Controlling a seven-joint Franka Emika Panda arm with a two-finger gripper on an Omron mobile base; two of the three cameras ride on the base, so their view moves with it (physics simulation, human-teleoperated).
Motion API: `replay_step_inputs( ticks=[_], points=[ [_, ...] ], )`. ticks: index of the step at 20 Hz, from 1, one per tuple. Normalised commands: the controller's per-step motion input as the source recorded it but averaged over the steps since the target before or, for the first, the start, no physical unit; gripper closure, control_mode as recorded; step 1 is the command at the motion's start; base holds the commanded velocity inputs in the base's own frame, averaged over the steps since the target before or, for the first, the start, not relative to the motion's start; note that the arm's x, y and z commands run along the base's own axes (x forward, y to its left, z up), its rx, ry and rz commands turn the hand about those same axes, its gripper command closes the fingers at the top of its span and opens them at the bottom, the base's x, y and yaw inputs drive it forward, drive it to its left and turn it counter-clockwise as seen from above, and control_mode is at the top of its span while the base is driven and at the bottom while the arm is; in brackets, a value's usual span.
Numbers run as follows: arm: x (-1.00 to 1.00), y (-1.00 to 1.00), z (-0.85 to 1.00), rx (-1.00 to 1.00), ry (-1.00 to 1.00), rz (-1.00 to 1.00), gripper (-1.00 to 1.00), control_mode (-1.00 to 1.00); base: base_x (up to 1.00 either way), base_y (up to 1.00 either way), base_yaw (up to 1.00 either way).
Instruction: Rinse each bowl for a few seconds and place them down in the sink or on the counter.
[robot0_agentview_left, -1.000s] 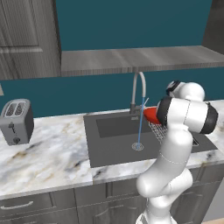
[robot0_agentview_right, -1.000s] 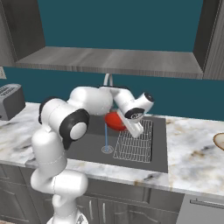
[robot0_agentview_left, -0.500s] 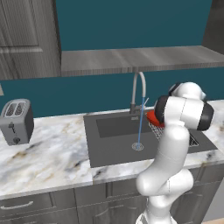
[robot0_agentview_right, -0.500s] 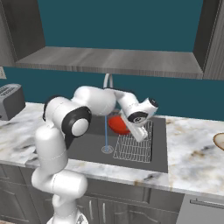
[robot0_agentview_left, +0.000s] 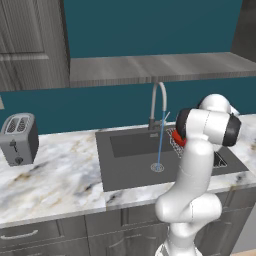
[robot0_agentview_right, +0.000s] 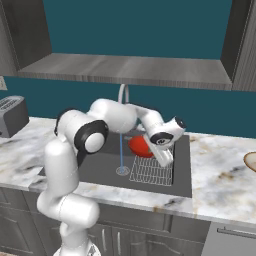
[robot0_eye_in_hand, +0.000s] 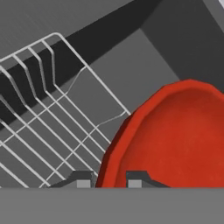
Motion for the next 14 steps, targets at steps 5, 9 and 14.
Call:
replay_step_inputs(
  ticks=[5, 9, 14],
  points=[
    [0.01, -0.14, -0.27, 0.00, 0.00, -0.05, 1.00, -1.00, 0.00, 0.00, 0.00],
    [0.05, -0.10, -0.29, -0.02, -0.02, -0.04, 1.00, -1.00, 0.00, 0.00, 0.00],
    [0.10, -0.11, -0.29, -0.04, -0.02, -0.04, 1.00, -1.00, 0.00, 0.00, 0.00]
  ],
)
